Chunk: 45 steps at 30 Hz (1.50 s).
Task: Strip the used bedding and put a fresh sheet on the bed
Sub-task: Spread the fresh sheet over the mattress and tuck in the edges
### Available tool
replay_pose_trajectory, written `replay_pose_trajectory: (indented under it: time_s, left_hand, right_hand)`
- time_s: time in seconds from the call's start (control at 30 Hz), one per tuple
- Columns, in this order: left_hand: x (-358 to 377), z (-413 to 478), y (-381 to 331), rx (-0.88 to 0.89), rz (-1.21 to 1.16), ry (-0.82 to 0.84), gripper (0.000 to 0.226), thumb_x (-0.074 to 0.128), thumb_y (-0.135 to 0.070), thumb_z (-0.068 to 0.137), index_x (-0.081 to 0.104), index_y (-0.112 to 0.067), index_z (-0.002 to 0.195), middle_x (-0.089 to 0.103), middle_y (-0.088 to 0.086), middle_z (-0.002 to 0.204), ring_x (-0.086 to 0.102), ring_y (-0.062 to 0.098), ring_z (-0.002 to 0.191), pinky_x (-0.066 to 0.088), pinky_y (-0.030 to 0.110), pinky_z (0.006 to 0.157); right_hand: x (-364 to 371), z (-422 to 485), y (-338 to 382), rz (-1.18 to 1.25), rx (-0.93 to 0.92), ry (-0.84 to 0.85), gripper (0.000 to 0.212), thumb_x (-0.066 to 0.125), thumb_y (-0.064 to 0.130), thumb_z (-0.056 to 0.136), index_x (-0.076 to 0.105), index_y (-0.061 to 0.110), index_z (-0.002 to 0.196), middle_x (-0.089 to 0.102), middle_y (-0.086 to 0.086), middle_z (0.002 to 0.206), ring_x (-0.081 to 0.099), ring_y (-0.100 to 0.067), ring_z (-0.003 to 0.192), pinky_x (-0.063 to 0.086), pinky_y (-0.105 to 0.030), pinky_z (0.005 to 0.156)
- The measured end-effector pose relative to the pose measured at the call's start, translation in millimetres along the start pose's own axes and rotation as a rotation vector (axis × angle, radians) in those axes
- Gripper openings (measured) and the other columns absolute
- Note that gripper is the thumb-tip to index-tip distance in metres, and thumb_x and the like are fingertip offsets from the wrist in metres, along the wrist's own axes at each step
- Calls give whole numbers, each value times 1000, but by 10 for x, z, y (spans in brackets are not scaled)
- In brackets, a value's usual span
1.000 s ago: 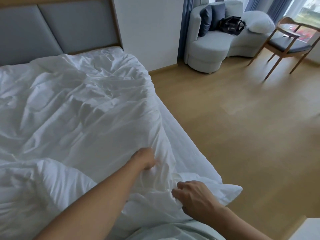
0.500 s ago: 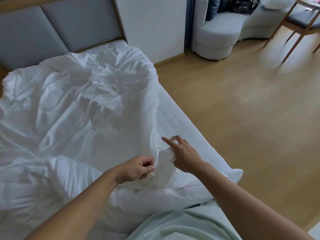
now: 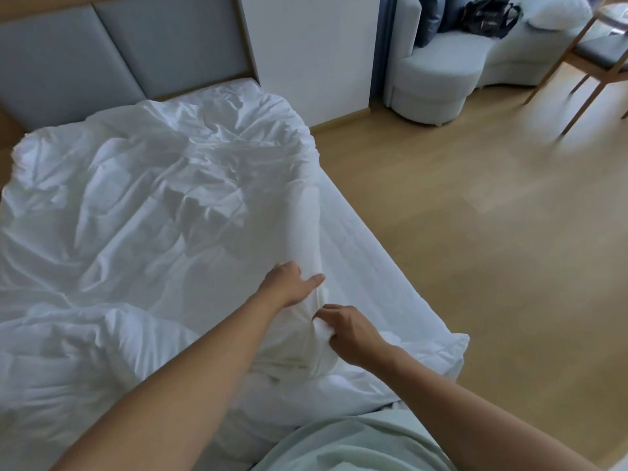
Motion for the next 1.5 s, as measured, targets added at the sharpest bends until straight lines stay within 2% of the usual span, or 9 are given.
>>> replay_pose_trajectory:
  time_s: [0.13, 0.3, 0.47, 0.63, 0.73, 0.83, 1.0, 1.13, 1.5]
  left_hand:
    - [338, 156, 21, -47, 189, 59, 37, 49, -32, 100, 63, -5, 119, 65, 18, 127, 63, 34, 113, 47, 34, 83]
    - [396, 176, 189, -161, 236, 39, 60, 39, -60, 98, 59, -14, 132, 61, 11, 133, 62, 32, 115, 47, 37, 84]
    - [512, 145, 211, -110, 130, 131, 31, 47, -24, 96, 62, -6, 115, 66, 18, 121, 65, 34, 103, 47, 33, 73]
    - [717, -34, 166, -11, 55, 262, 33, 52, -26, 94, 68, 2, 103, 68, 23, 104, 65, 38, 100, 51, 37, 75]
    - [956, -167, 105, -28, -99, 369, 24, 52, -31, 96, 63, -12, 86, 62, 5, 80, 60, 26, 77, 50, 31, 62]
    - [983, -142, -65, 60, -136, 275, 20, 56, -30, 95, 68, -15, 95, 67, -1, 94, 63, 19, 85, 51, 29, 73]
    - [818, -40, -551, 99, -419, 88, 13, 61, -29, 96, 69, -24, 87, 74, -8, 85, 70, 9, 76, 55, 28, 74]
    - [645, 179, -1069, 15, -644, -77, 16, 62, -26, 97, 69, -20, 84, 76, -8, 83, 72, 10, 73, 57, 29, 74]
    - [555, 782, -2601, -153, -1033, -344, 21, 61, -17, 99, 74, -17, 83, 75, 8, 85, 73, 27, 76, 58, 31, 69]
  right_hand:
    - [77, -89, 61, -47, -78, 34, 34, 57, -6, 69, 72, 14, 93, 62, 0, 81, 57, -21, 68, 46, -31, 58]
    - [121, -112, 14, -62, -84, 61, 32, 63, -2, 79, 74, 14, 105, 67, -1, 93, 62, -20, 78, 52, -32, 70]
    - [164, -83, 1, -88, -94, 124, 32, 64, 0, 82, 74, 15, 108, 68, -2, 94, 64, -22, 79, 54, -31, 71]
    - [62, 55, -403, -171, 159, 208, 42, 53, -2, 73, 69, 12, 109, 66, -8, 102, 64, -32, 94, 51, -38, 75]
    - [16, 108, -807, -282, 350, 478, 45, 57, 3, 80, 56, 16, 123, 56, -8, 113, 60, -32, 100, 49, -37, 76]
    - [-97, 129, -1150, -310, 434, 656, 56, 68, 11, 79, 53, 20, 132, 59, -5, 123, 59, -29, 110, 47, -32, 78]
    - [-780, 283, -1622, 109, 443, 163, 25, 72, 28, 87, 72, 21, 112, 72, 11, 106, 69, -9, 101, 48, -15, 77]
    - [-1473, 420, -2060, 567, 490, -138, 12, 70, 20, 90, 76, 18, 80, 74, 4, 78, 71, -9, 78, 52, -31, 73]
    - [-3531, 419, -3283, 749, 504, -259, 16, 64, 14, 95, 76, 13, 86, 77, 4, 81, 74, -12, 74, 51, -22, 63]
Point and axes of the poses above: each hand's wrist, its own z-axis towards the middle knuckle, its own x-axis out of the palm, y = z × x, the point moved 6 cm from there along z, towards the middle knuckle
